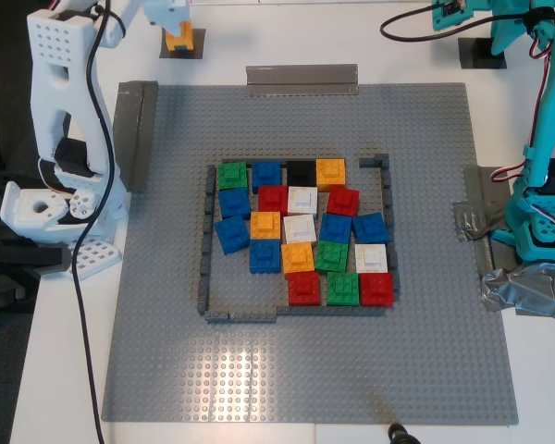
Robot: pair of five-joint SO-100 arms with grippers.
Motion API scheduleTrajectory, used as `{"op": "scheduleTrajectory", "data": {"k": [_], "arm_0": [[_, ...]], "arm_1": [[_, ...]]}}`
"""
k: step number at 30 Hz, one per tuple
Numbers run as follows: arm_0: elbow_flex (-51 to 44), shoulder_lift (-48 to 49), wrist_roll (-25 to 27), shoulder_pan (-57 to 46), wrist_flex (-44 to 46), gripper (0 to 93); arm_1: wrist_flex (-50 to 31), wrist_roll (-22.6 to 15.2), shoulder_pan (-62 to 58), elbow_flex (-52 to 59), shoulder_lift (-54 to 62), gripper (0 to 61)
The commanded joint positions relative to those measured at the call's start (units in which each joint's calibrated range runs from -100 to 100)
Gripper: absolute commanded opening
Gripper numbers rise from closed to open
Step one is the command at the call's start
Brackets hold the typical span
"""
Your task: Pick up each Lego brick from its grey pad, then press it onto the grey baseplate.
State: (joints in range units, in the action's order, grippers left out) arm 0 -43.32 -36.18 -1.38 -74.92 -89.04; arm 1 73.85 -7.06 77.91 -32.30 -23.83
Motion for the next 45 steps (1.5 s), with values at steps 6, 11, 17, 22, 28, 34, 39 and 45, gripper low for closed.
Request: {"op": "scheduleTrajectory", "data": {"k": [6,11,17,22,28,34,39,45], "arm_0": [[-1.3,16.7,4.4,7.9,-11.0,0.0],[6.2,28.9,6.7,13.5,-11.0,0.0],[25.8,42.4,10.5,19.9,-11.0,0.0],[41.4,48.8,13.2,26.3,-11.0,0.0],[50.4,53.9,13.8,33.9,-9.1,0.0],[54.7,55.3,12.5,39.9,-3.7,0.0],[57.7,55.0,12.1,44.8,-1.8,0.0],[57.9,54.5,10.8,48.3,-0.3,0.0]], "arm_1": [[5.4,3.8,-4.5,4.2,23.1,0.2],[6.8,4.8,-8.1,14.1,33.4,0.2],[13.6,6.9,-15.4,20.9,42.2,0.2],[15.7,8.7,-22.9,30.3,49.8,0.2],[17.2,11.5,-34.9,40.1,60.1,0.2],[17.8,10.2,-50.0,50.0,70.8,0.2],[17.9,6.5,-62.1,55.7,75.3,0.2],[16.8,3.2,-75.0,60.6,78.3,0.2]]}}
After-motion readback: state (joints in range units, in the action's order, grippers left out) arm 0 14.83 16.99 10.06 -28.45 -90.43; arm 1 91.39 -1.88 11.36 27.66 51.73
